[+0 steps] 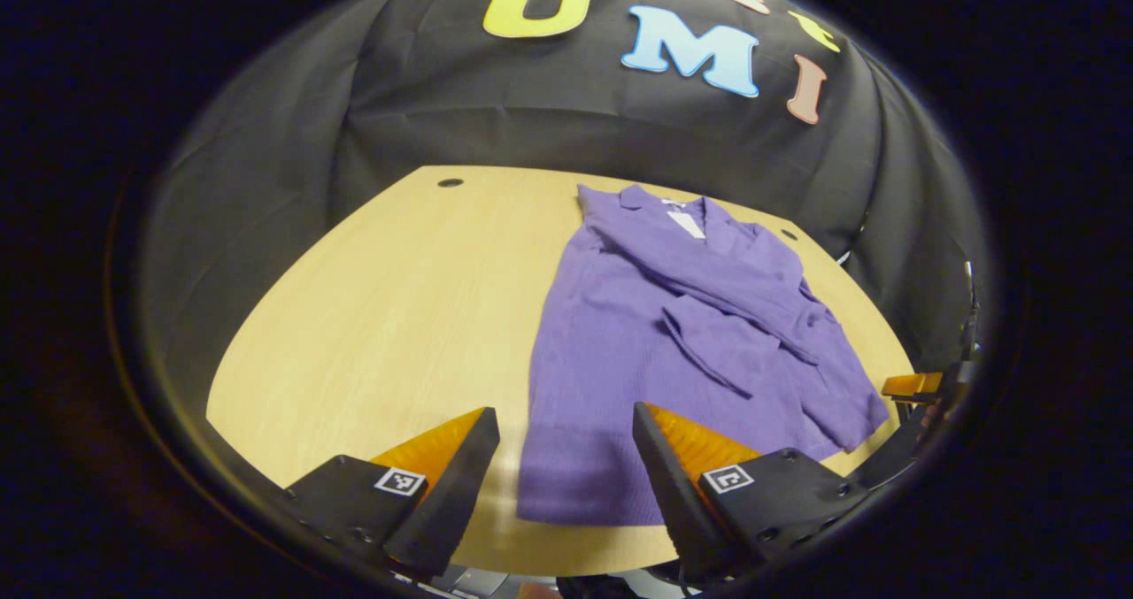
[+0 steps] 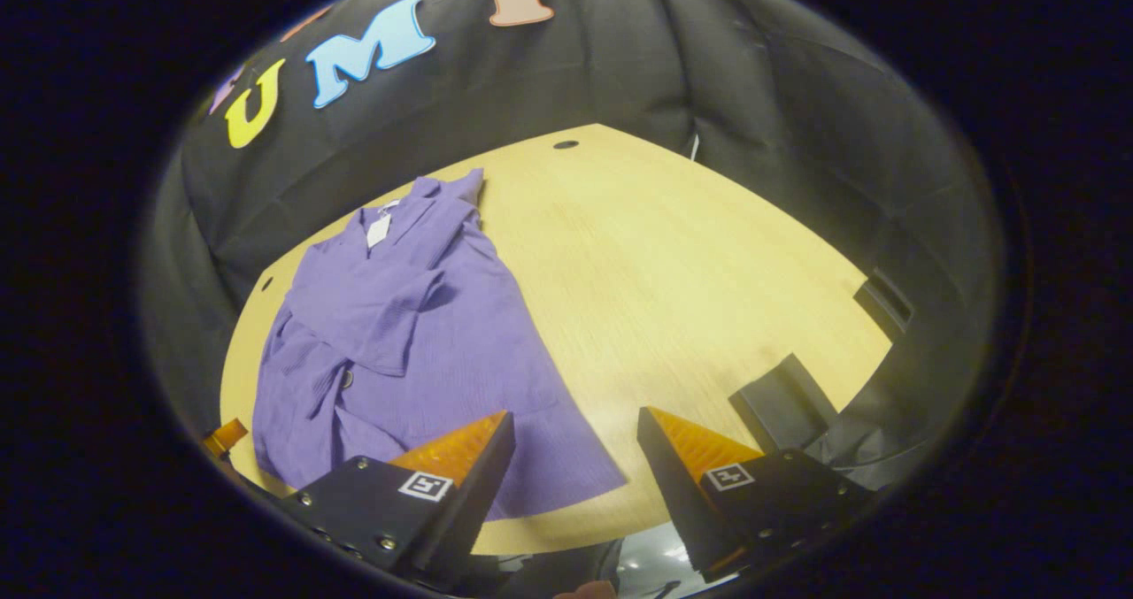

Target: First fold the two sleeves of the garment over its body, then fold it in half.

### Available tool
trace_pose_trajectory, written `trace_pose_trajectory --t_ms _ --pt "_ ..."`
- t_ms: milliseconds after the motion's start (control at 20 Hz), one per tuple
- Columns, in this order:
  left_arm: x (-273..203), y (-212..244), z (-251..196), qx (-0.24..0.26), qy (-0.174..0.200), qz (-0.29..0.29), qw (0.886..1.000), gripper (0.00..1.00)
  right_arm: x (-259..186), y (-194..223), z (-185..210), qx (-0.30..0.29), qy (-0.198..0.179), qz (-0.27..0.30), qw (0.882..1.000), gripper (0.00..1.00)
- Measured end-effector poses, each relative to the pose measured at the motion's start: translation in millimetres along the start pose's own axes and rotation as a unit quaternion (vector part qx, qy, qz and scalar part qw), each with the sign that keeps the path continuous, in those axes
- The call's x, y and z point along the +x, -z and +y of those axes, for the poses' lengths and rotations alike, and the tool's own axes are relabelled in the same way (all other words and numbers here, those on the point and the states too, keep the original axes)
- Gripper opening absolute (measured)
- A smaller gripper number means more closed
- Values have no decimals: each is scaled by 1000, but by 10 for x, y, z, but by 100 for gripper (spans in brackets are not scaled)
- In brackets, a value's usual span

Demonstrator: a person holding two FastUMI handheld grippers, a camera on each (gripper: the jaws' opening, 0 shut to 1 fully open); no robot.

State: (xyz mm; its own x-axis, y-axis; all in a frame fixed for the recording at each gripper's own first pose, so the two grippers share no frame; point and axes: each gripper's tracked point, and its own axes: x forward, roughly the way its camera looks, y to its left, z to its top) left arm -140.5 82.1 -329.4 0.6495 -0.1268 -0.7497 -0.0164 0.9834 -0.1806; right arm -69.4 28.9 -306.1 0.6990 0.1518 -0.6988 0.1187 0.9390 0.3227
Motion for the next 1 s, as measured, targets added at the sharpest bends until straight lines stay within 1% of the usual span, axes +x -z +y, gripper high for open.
trace_pose_trajectory --t_ms 150,200,250,350,400,450,500,550,650,750,800,850,900,950,1000 --pt "21 231 94 -13 9 25 1000 96 6 51 38 18 -11 4 1000 88" --pt "35 288 81 -20 16 32 999 99 35 96 55 22 -15 5 1000 88" --pt "22 328 85 -21 14 38 999 96 42 129 62 24 -14 7 1000 88" --pt "41 318 -20 -13 27 37 999 95 35 189 124 26 -17 7 999 88" --pt "27 329 -92 -10 34 38 999 98 43 210 168 25 -22 8 999 89" --pt "19 348 -166 -4 41 40 998 95 50 248 232 22 -29 14 999 90" --pt "25 365 -228 2 44 40 998 99 51 285 286 17 -34 18 999 92" --pt "27 378 -275 10 45 40 998 95 60 294 321 9 -34 19 999 99" --pt "42 403 -360 24 46 41 998 95 42 335 365 -13 -28 22 999 100" --pt "44 432 -444 33 49 42 997 95 51 393 393 -48 -9 22 999 100" --pt "52 460 -476 45 50 44 997 99 59 431 399 -78 4 25 997 100" --pt "60 487 -477 64 46 48 996 94 65 473 403 -118 16 30 992 100" --pt "73 526 -485 91 38 48 994 94 75 483 478 -135 10 28 990 100" --pt "91 545 -513 117 33 48 991 87 34 508 533 -136 11 30 990 100" --pt "103 553 -589 141 36 44 988 82 72 525 551 -130 8 34 991 97"
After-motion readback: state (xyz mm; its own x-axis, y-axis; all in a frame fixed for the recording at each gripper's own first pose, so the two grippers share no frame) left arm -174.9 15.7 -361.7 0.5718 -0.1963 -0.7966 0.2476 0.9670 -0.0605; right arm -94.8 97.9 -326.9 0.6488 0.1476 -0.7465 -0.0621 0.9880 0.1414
